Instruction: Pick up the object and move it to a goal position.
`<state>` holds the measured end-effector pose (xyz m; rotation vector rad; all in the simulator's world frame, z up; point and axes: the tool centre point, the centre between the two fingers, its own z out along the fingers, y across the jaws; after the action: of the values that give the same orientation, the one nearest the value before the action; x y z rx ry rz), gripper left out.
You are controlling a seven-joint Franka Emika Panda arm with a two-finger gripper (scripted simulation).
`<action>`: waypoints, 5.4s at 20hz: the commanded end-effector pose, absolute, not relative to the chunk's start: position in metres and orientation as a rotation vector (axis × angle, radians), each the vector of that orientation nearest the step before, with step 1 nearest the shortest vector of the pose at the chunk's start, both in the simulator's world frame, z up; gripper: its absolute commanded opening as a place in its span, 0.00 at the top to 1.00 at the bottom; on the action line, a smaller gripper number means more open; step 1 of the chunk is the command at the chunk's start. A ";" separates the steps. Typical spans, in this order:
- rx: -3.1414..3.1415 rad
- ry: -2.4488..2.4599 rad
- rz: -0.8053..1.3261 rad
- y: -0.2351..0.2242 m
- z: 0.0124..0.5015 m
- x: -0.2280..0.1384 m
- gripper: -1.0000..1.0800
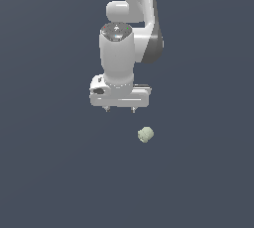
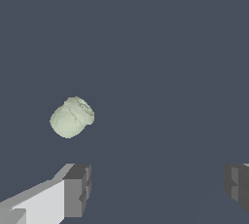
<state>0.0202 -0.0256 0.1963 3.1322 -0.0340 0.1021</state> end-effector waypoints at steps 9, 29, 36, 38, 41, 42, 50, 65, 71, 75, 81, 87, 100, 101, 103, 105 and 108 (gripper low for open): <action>3.160 -0.009 0.038 -0.003 0.185 0.013 0.04; 3.133 0.295 0.023 0.021 0.159 0.025 0.04; 3.070 0.655 0.009 0.052 0.127 0.037 0.04; 3.048 0.748 0.006 0.060 0.118 0.040 0.04; 3.018 0.863 0.003 0.071 0.107 0.042 0.04; 3.009 0.895 0.003 0.074 0.104 0.043 0.04; 2.965 1.039 0.000 0.088 0.090 0.046 0.04; 2.963 1.045 0.000 0.088 0.045 0.045 0.04; 2.962 1.046 0.000 0.088 0.040 0.046 1.00; 2.962 1.046 0.000 0.088 0.040 0.046 1.00; 2.962 1.046 0.000 0.088 0.040 0.046 1.00; 2.962 1.046 0.000 0.090 0.048 0.043 1.00; 2.960 1.046 -0.001 0.110 0.126 0.013 1.00; 2.960 1.046 -0.001 0.112 0.136 0.009 1.00; 2.960 1.046 -0.001 0.117 0.157 0.001 1.00; 2.960 1.046 -0.001 0.122 0.177 -0.006 1.00; 2.960 1.046 -0.001 0.131 0.210 -0.019 1.00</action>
<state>-0.0119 0.1267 0.1936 2.9602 1.0460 -0.0015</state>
